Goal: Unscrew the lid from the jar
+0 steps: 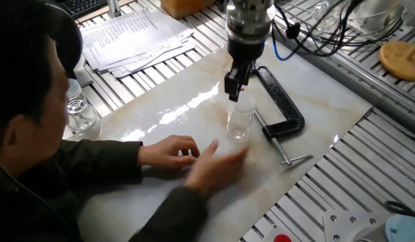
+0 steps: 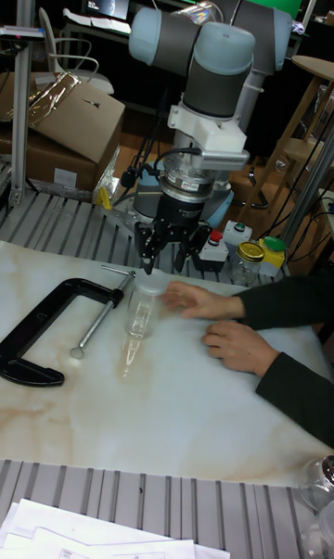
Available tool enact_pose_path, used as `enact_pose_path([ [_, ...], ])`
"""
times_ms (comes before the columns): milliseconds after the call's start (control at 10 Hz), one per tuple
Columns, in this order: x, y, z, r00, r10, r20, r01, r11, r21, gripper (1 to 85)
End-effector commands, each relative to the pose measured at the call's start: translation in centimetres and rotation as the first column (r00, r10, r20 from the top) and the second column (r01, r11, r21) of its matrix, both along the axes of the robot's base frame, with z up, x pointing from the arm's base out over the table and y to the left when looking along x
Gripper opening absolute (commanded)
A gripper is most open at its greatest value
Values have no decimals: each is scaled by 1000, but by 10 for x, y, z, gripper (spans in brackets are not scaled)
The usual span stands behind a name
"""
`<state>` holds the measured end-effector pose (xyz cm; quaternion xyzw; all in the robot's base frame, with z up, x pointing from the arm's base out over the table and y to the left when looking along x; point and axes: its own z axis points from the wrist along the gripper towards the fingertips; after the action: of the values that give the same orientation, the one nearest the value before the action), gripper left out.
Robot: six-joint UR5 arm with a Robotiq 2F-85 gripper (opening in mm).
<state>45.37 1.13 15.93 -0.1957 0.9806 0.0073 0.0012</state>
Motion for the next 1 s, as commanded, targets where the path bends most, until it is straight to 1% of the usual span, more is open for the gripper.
enact_pose_path([
  [0,-3,1,-16,999,37,27,-38,999,10,640],
  [100,1,-4,-18,998,51,40,-51,999,-3,677],
  [300,4,-9,-22,997,60,46,-59,998,-15,677],
  [600,10,-8,-30,996,67,51,-67,998,-8,683],
  [800,17,-5,-29,997,69,41,-68,998,-10,700],
  [900,20,-3,-31,997,71,43,-71,997,-6,707],
])
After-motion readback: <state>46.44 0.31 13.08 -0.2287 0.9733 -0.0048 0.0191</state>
